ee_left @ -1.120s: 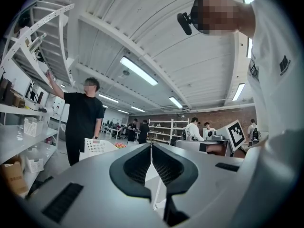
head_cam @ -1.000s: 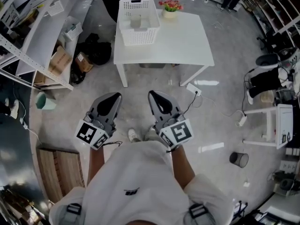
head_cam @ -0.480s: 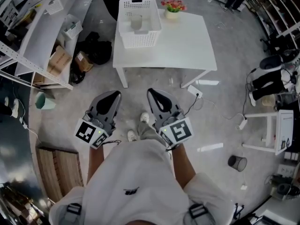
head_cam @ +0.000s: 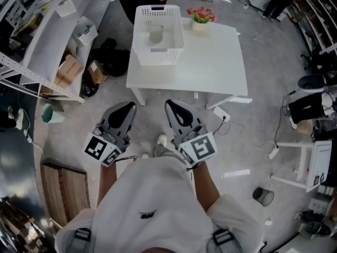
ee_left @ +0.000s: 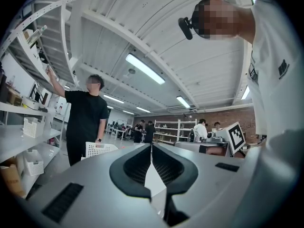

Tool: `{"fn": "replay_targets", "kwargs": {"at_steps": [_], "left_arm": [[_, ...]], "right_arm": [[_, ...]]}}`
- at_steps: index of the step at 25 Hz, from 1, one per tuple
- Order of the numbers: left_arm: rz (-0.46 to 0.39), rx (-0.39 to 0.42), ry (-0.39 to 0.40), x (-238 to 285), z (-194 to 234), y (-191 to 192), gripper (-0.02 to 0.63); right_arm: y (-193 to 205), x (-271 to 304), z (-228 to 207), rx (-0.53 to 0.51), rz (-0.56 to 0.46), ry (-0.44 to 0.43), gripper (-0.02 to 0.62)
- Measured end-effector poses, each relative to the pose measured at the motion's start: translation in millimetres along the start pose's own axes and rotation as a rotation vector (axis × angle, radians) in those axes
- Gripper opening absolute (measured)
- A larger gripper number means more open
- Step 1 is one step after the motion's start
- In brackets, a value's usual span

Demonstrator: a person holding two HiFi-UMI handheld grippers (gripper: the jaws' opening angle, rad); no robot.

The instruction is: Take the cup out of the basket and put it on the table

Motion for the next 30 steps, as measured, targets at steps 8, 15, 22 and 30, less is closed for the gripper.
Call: {"fn": "replay_targets", "kwargs": {"at_steps": [8,15,22,30], "left_arm": [[0.001,0.023,-0.048,32,16,-9,0.020],[0.001,0.024,-0.058,49,35,-12,0.020],[0.015,0.021,-0.039,75,66,-15,0.020],[0.026,0.000,-0.022,118,121,-24,0.020]], "right_arm": [[-6,20,-39,0.007,-0.042,-0.024,0.009],[-6,41,-55,0.008,-0.055,-0.022,0.009],[1,73,-78,0.005,-0.048,-0.005,0.009],[17,127,-114,0.006,-0.009,-0.004,0.009]]}}
Point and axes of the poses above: the fingertips, and each gripper's own axes: x forward along the fingers, z to its left, y out of its underside, the point moved 5 cm from there along -x, backward along the fingers, and after that the axes turned 11 degrees about -x, right-handed, at the moved point
